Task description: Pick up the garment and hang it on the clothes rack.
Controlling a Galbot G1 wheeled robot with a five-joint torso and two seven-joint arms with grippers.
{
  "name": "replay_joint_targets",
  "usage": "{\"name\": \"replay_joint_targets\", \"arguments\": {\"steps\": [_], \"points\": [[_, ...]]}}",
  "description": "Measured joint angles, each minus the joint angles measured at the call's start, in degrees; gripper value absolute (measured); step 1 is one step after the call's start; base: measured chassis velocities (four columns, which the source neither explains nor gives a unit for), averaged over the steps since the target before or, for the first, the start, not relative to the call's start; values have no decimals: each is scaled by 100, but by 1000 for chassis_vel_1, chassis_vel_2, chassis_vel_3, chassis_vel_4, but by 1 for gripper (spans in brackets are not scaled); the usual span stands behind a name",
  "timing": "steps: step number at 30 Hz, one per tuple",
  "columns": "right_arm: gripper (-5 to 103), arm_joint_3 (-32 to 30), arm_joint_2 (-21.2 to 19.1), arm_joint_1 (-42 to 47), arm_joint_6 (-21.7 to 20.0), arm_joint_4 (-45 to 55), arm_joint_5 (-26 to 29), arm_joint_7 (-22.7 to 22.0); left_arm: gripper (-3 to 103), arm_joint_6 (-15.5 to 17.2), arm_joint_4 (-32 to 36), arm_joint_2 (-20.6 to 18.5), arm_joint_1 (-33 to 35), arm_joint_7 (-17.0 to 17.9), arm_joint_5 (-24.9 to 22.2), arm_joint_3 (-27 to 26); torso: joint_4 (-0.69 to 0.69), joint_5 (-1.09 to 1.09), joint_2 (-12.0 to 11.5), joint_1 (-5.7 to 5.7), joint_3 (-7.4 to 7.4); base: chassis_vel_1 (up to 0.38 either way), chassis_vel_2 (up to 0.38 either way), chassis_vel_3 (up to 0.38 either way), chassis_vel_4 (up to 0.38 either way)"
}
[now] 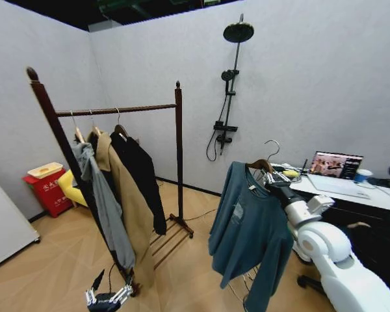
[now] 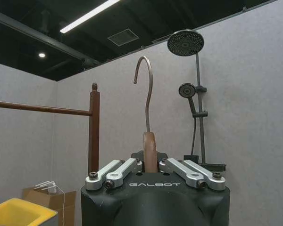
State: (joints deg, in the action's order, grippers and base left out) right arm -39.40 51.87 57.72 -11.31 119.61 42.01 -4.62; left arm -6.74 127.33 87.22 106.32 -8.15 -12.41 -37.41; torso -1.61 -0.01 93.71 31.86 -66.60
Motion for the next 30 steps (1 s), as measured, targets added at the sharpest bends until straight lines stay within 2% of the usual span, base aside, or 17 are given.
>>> {"name": "replay_joint_targets", "arguments": {"steps": [3,5,6,7,9,11,13,14,15,21,22,23,24,26,27,29,30], "points": [[9,78,-21,-85,5,-59,22,70,100,0,0,0,0,0,0,0,-3,0,0,0,0,-272,259,256,-271],[9,356,-90,-440,45,-376,143,264,100,0,0,1,0,0,0,0,6,2,-4,10,-4,-191,213,165,-125],[9,356,-90,-440,45,-376,143,264,100,0,0,1,0,0,0,0,6,2,-4,10,-4,-170,166,165,-39],[9,602,-129,-755,57,-621,333,329,100,0,0,-1,-1,0,0,0,-3,1,-4,9,-3,-105,98,41,-39],[9,852,-150,-1119,42,-833,503,358,100,0,0,0,-1,-1,0,0,-3,4,-3,5,-2,-105,25,56,-56],[9,1307,-163,-1910,30,-1225,650,412,100,0,0,0,0,0,0,0,4,-1,-1,0,0,0,0,0,0],[9,1805,-144,-2523,17,-1554,809,470,100,0,0,0,1,1,0,-2,3,1,3,-8,2,39,-21,-19,27],[9,1805,-144,-2523,17,-1554,809,470,100,0,0,0,1,1,0,-2,3,1,3,-8,2,77,-42,-38,53],[9,2115,-107,-2874,-9,-1737,920,477,100,0,0,0,1,-1,0,1,-2,0,4,-9,3,78,-52,-55,53],[9,2459,-29,-3312,-39,-1973,988,477,100,0,0,0,1,1,0,-2,4,0,4,-8,2,30,-29,-27,23],[9,2809,72,-3749,-90,-2217,997,443,100,0,0,-1,1,0,0,-1,-5,2,4,-8,3,0,0,0,0],[9,2809,72,-3749,-90,-2217,997,443,100,0,0,-1,1,0,0,-1,-5,2,4,-8,3,0,0,0,0],[9,3114,210,-4228,-152,-2484,997,359,100,0,0,1,1,-2,0,0,3,1,3,-6,1,0,0,0,0],[9,3622,494,-4919,-202,-3033,965,265,100,0,0,0,0,-1,0,0,3,-1,1,0,0,0,0,0,0],[9,3622,494,-4919,-202,-3033,965,265,100,0,0,0,0,-1,0,0,3,-1,1,0,0,0,0,0,0],[9,4118,930,-5546,-210,-3682,888,241,100,0,0,0,-1,1,0,-1,-2,0,0,2,-1,0,0,0,0],[9,4118,930,-5546,-210,-3682,888,241,100,0,0,0,-1,1,0,-1,-2,0,0,2,-1,0,0,0,0]]}}
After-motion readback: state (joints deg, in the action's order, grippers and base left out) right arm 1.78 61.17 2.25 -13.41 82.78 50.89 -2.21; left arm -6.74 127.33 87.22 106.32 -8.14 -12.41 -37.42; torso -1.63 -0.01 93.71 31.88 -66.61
